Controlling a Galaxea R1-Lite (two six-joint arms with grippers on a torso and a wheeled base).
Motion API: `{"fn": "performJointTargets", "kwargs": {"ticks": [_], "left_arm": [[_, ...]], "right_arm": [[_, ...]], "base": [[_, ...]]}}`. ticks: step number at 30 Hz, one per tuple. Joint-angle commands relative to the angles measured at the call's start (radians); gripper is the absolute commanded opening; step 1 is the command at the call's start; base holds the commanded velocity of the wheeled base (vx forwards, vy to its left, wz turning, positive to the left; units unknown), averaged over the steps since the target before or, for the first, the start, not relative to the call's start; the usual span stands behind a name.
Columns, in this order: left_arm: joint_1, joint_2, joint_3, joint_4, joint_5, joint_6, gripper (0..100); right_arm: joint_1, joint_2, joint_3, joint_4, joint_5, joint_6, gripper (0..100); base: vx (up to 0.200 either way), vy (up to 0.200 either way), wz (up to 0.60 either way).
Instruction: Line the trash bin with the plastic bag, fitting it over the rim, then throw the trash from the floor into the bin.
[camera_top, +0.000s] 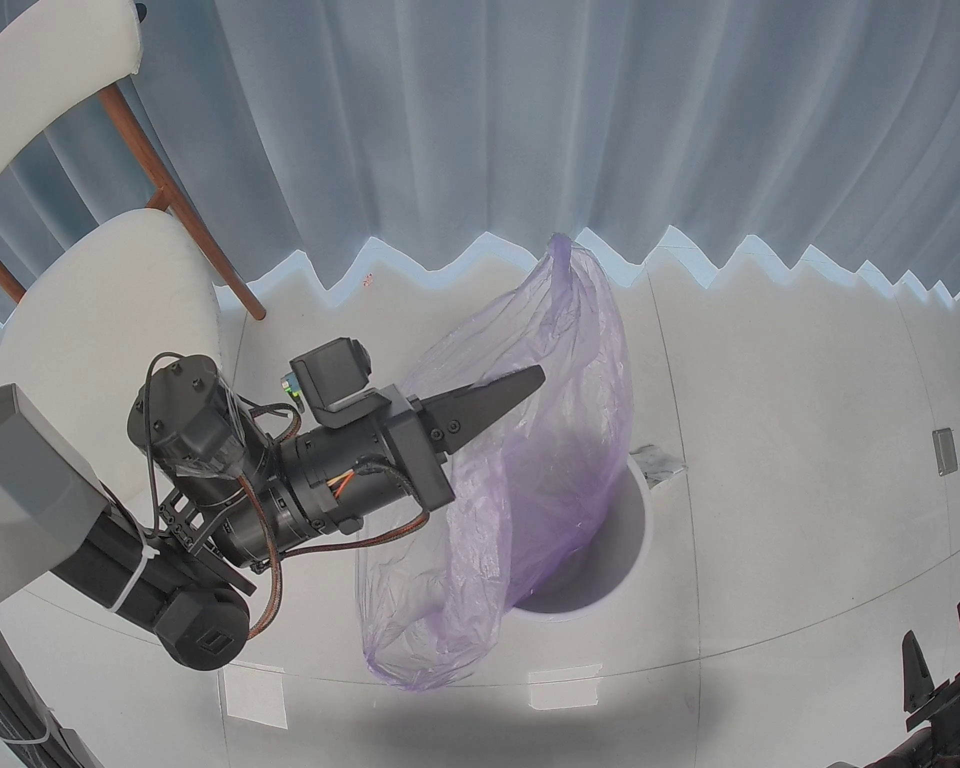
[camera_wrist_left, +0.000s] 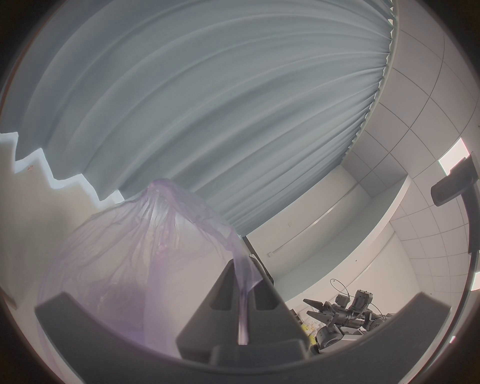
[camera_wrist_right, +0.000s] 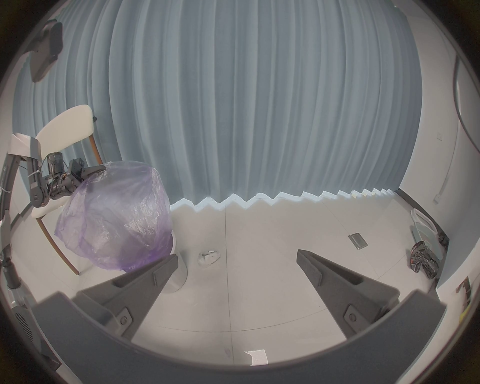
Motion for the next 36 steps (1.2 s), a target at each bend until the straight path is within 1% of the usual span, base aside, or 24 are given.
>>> {"fn": "performJointTargets", "kwargs": {"ticks": [1,6,10,16,23,28,29,36], "left_arm": [[0.008,0.003,-0.011,0.001,0.001,-0.002,0],[0.008,0.011,-0.013,0.001,0.001,0.001,0],[0.017,0.008,-0.042,0.001,-0.002,-0.011,0],[0.021,0.003,-0.045,0.001,0.0,0.0,0],[0.032,0.007,-0.01,0.001,0.001,0.003,0],[0.021,0.008,-0.001,0.001,0.0,0.007,0],[0.021,0.008,0.001,0.001,0.0,0.012,0],[0.031,0.049,0.006,0.001,0.001,0.119,0]], "right_arm": [[0.0,-0.018,0.018,0.0,0.0,0.0,100],[0.0,-0.018,0.018,0.0,0.0,0.0,100],[0.0,-0.018,0.018,0.0,0.0,0.0,100],[0.0,-0.018,0.018,0.0,0.0,0.0,100],[0.0,-0.018,0.018,0.0,0.0,0.0,100],[0.0,-0.018,0.018,0.0,0.0,0.0,100],[0.0,-0.018,0.018,0.0,0.0,0.0,100],[0.0,-0.018,0.018,0.0,0.0,0.0,100]], "base": [[0.0,0.0,0.0],[0.0,0.0,0.0],[0.0,0.0,0.0],[0.0,-0.2,0.0],[0.0,0.0,0.0],[0.0,0.0,0.0],[0.0,0.0,0.0],[0.0,0.0,0.0]]}}
